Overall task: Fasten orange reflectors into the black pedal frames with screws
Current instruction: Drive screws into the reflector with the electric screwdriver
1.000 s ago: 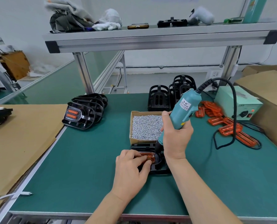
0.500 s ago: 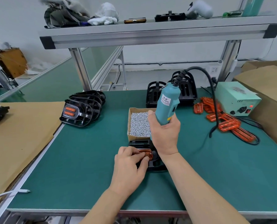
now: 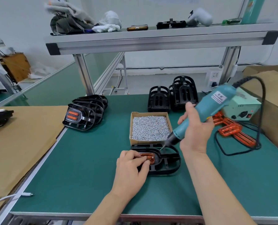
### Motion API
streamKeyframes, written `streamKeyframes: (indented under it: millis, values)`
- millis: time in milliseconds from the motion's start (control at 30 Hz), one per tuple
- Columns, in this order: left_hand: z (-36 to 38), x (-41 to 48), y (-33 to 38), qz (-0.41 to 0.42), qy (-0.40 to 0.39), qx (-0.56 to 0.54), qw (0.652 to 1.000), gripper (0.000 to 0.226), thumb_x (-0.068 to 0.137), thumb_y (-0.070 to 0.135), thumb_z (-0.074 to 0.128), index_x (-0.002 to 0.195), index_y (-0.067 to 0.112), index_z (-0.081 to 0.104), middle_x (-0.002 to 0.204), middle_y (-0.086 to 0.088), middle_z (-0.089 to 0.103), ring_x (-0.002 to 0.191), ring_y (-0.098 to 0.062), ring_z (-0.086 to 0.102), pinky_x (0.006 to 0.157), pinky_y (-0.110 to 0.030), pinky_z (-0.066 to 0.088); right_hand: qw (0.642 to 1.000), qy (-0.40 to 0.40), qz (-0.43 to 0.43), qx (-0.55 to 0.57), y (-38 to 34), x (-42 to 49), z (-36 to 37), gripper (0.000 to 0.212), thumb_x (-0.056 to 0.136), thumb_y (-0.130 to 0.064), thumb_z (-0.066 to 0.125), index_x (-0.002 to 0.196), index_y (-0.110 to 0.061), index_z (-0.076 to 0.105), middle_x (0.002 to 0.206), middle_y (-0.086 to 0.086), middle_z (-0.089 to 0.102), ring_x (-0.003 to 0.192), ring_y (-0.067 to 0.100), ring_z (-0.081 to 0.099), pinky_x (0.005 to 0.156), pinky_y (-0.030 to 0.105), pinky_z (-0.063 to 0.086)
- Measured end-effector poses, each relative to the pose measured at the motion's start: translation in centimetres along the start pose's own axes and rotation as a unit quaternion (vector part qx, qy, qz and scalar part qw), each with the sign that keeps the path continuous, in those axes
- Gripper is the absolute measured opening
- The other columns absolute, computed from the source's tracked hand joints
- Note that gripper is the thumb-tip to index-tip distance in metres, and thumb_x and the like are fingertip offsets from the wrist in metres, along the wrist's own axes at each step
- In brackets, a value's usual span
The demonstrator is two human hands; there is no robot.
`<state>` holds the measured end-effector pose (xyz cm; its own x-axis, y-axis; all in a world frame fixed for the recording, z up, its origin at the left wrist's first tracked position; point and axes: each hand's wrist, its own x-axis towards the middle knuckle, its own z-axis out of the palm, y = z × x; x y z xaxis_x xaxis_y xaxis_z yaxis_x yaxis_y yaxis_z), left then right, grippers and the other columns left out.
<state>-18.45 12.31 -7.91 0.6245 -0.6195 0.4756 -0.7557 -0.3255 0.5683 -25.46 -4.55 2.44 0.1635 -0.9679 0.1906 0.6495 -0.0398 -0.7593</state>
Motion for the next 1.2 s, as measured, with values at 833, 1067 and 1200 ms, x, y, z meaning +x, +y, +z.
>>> streamKeyframes:
  millis: [833, 1067, 1200]
  values:
    - [-0.4, 2.3, 0.9, 0.086, 0.072, -0.004, 0.994, 0.022, 0.086, 0.039, 0.062, 0.089, 0.025, 0.079, 0.103, 0.007, 0.063, 0.104, -0.015, 0.049, 0.09, -0.032, 0.033, 0.944, 0.037, 0.294, 0.144, 5.0, 4.2, -9.2, 0.029, 0.096, -0.043, 0.062, 0.09, -0.015, 0.058, 0.068, -0.003, 0.053, 0.057, 0.011, 0.053, 0.058, 0.024, 0.04]
    - [0.0, 12.3, 2.0, -0.006, -0.125, 0.198, 0.972, 0.024, 0.094, 0.029, 0.057, 0.113, 0.036, 0.071, 0.113, 0.008, 0.068, 0.111, -0.022, 0.049, 0.085, -0.034, 0.035, 0.94, 0.031, 0.299, 0.162, 5.1, 4.2, -9.7, 0.025, 0.095, -0.039, 0.062, 0.089, -0.015, 0.058, 0.067, -0.004, 0.05, 0.053, 0.008, 0.05, 0.056, 0.022, 0.037]
    - [1.3, 15.4, 1.5, -0.039, -0.231, 0.242, 0.942, 0.034, 0.093, 0.021, 0.056, 0.122, 0.036, 0.065, 0.122, 0.006, 0.066, 0.119, -0.022, 0.052, 0.095, -0.037, 0.037, 0.938, 0.03, 0.3, 0.169, 5.2, 4.2, -9.5, 0.025, 0.095, -0.039, 0.063, 0.088, -0.015, 0.059, 0.066, -0.004, 0.051, 0.052, 0.008, 0.051, 0.052, 0.02, 0.04]
